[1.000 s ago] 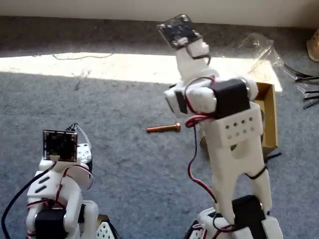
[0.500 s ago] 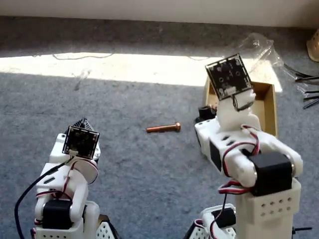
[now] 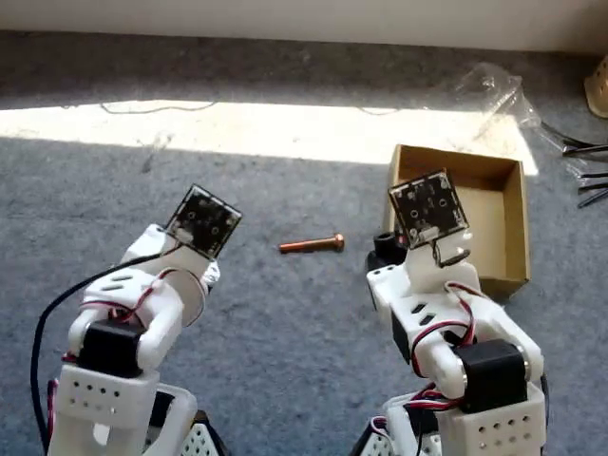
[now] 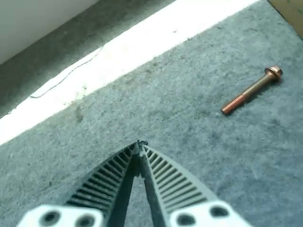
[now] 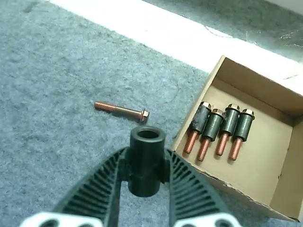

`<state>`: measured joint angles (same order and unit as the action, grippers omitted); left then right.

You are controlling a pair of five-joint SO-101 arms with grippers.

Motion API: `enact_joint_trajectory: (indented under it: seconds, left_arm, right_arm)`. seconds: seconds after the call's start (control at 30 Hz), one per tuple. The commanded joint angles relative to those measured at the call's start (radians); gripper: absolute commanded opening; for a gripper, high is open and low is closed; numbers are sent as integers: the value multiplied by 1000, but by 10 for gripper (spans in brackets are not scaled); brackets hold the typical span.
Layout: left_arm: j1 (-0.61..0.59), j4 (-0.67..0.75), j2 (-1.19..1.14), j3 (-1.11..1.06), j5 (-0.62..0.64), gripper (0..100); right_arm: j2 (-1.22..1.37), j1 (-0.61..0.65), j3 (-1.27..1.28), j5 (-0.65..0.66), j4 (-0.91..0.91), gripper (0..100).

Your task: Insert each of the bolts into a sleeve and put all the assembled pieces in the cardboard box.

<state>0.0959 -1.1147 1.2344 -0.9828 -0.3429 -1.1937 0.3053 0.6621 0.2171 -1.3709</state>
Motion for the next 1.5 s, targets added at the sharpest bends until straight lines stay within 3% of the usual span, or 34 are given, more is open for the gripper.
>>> enact_joint_trajectory:
  seconds: [0.0,0.13,0.33,0.5,0.73,1.13,1.47]
  left_arm:
    - [133,-117,-248,196,-98,5]
    - [205,-204,-406,321,-196,5]
    - [285,-224,-590,473,-270,5]
    - [375,-227,-783,572,-365,6]
    - [437,-405,-1099,819,-499,104]
    - [443,-451,-1518,1268,-502,108]
    - [443,-453,-1796,1469,-502,108]
  right_arm:
    - [-91,-13,114,-11,110,3]
    - [-216,-28,254,-12,170,3]
    - [-377,-222,389,-12,202,3]
    - [-495,-300,526,-12,231,3]
    - [-647,-375,717,-12,257,3]
    - [-645,-432,785,-12,321,4]
    - [-645,-492,789,-14,354,4]
